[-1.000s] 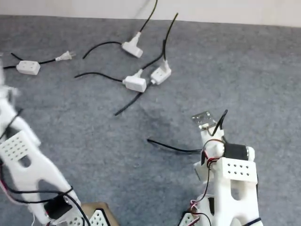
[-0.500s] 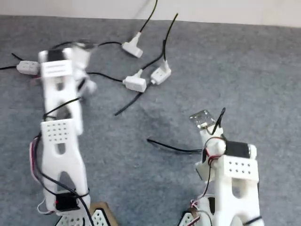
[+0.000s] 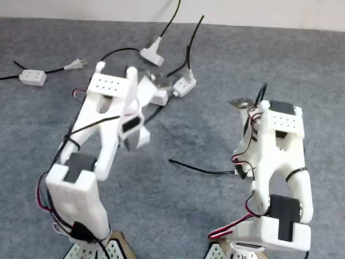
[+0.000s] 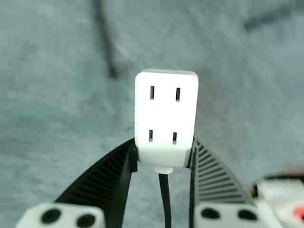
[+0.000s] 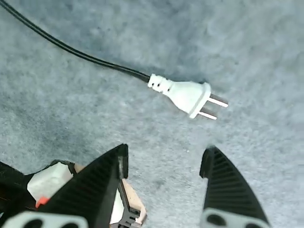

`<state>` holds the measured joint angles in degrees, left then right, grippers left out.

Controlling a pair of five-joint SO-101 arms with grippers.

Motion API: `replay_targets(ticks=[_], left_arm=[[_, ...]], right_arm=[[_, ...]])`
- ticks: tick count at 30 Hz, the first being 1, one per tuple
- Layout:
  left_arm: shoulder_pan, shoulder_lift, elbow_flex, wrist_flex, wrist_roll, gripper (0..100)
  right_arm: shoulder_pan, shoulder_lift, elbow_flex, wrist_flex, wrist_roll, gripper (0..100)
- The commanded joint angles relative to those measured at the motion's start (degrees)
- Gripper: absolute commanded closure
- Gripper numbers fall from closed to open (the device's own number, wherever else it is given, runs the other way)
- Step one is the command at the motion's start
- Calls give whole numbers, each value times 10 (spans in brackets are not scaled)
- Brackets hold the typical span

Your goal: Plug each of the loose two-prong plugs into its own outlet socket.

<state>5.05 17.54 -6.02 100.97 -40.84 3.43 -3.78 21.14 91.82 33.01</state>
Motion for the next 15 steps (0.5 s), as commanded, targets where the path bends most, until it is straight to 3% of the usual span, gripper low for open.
replay_targets(ticks=[1,6,15], left_arm=[[-37,-49,59,8,-50,944],[-69,-50,119,-25,-110,944],[29,-55,163,-17,-145,944]], right_arm=[[-40,-40,1,0,4,746],[-93,-60,22,-16,3,746],[-135,-59,20,-5,17,746]])
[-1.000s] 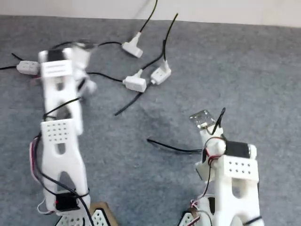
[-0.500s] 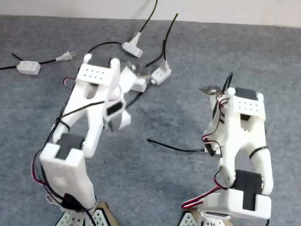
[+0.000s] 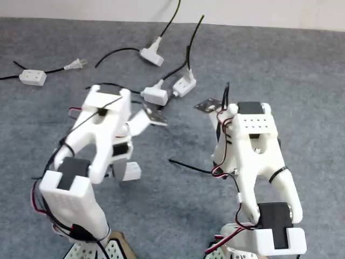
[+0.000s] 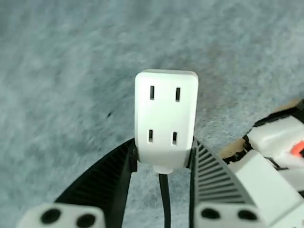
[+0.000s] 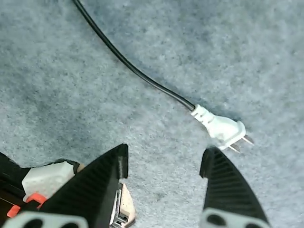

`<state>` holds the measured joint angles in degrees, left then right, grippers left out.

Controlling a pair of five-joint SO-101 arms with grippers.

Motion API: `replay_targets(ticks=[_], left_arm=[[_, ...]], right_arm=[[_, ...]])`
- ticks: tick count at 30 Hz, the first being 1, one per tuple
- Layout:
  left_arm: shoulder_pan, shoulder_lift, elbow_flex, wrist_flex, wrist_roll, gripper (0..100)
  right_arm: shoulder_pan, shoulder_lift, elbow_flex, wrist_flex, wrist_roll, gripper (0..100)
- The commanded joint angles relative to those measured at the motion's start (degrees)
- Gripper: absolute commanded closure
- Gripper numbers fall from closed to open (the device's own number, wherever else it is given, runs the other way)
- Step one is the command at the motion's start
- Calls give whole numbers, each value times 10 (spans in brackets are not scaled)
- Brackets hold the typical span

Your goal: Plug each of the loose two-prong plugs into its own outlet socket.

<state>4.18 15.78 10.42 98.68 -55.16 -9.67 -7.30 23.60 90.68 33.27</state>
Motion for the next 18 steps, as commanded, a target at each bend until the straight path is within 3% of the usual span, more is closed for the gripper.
replay_targets(ticks=[1,5,9,15,18], left_arm=[[48,-37,-1,10,-2,944],[86,-33,-3,10,-11,944],[109,-32,-7,11,-63,942],[95,-32,-69,2,-146,943],[77,-32,-86,-57,-167,940]], right_arm=[[-2,-24,-5,9,16,746],[-2,-25,-6,9,21,746],[-2,-28,-2,10,41,746],[-1,-29,-3,10,43,746],[-1,-29,-6,10,43,746]])
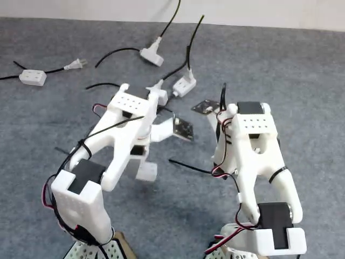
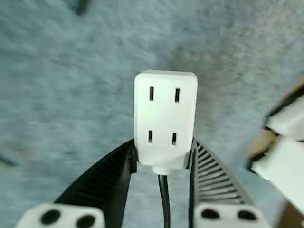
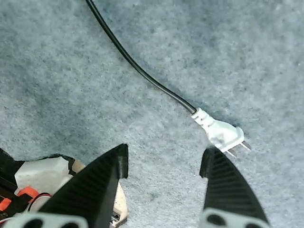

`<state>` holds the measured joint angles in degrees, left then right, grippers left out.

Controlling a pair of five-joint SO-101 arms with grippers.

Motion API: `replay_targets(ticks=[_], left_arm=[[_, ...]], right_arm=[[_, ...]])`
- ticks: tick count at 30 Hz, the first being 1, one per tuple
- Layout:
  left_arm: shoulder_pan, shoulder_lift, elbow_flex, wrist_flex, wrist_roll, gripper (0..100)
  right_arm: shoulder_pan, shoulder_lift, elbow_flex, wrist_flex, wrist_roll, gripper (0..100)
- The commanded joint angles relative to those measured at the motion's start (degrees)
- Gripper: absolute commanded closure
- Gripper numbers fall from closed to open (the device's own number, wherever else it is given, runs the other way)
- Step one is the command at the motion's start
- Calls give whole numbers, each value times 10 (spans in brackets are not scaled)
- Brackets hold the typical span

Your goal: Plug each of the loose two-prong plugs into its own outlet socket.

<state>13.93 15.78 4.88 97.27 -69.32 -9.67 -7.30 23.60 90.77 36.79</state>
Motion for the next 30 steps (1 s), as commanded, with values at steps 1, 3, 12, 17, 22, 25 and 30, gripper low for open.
replay_targets(ticks=[1,3,12,17,22,25,30], left_arm=[[-24,-31,-29,-60,-34,940],[-25,-31,-10,-81,-55,940],[-36,-38,50,-147,-69,940],[-39,-39,52,-112,-69,943],[-40,-39,81,-111,-76,941],[-41,-39,98,-111,-92,903],[-60,-45,83,-111,-93,764]], right_arm=[[-1,-29,-6,9,7,746],[-1,-29,-6,9,7,746],[-2,-29,-7,9,8,746],[-2,-29,-7,9,8,746],[-2,-29,-7,18,8,746],[-2,-29,-16,30,8,746],[-1,-29,-44,57,8,746]])
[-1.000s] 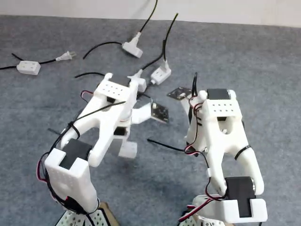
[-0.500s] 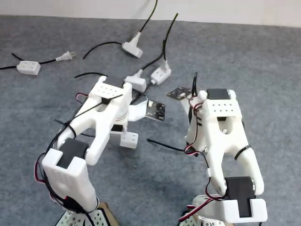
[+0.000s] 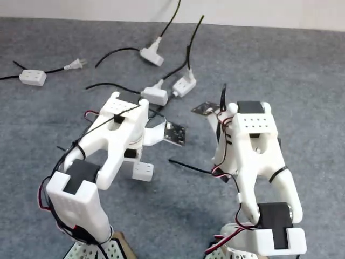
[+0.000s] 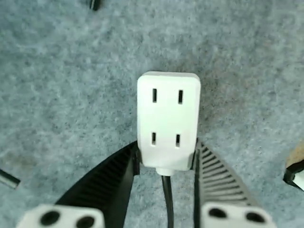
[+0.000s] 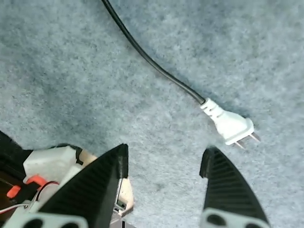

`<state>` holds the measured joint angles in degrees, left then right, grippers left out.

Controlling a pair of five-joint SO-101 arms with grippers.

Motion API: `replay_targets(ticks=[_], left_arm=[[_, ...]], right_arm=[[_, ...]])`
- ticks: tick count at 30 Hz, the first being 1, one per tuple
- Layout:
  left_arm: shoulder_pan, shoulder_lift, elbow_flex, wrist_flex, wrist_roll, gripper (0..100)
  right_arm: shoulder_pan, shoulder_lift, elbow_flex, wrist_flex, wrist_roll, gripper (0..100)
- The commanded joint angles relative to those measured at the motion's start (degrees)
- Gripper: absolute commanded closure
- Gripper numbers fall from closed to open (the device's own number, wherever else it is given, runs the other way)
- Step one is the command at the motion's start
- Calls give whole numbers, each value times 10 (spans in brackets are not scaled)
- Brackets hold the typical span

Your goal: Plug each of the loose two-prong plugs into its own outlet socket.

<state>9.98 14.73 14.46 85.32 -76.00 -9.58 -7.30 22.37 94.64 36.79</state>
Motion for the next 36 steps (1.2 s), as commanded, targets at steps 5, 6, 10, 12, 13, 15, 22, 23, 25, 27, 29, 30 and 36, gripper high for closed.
replay_targets(ticks=[5,6,10,12,13,15,22,23,25,27,29,30,36], left_arm=[[-75,-55,-84,8,-27,765],[-87,-58,-98,8,-27,765],[-140,-59,-158,9,25,765],[-160,-54,-181,9,105,762],[-170,-53,-189,8,142,762],[-187,-52,-194,9,198,762],[-233,-52,-193,8,210,762],[-235,-52,-193,8,209,762],[-244,-52,-193,8,209,762],[-250,-52,-196,8,209,762],[-256,-52,-199,8,209,762],[-260,-52,-199,8,209,762],[-262,-52,-199,-4,210,762]], right_arm=[[-2,-29,-30,18,4,746],[-2,-28,-30,18,2,746],[-3,-23,-33,13,-70,746],[1,-23,-29,12,-113,746],[8,-23,-29,7,-132,746],[28,-23,-34,-14,-181,746],[45,-22,29,-139,-519,746],[44,-22,45,-163,-597,746],[42,-23,68,-200,-722,746],[42,-28,80,-215,-806,746],[44,-29,80,-215,-847,746],[43,-23,81,-215,-851,746],[50,-22,155,-258,-850,743]])
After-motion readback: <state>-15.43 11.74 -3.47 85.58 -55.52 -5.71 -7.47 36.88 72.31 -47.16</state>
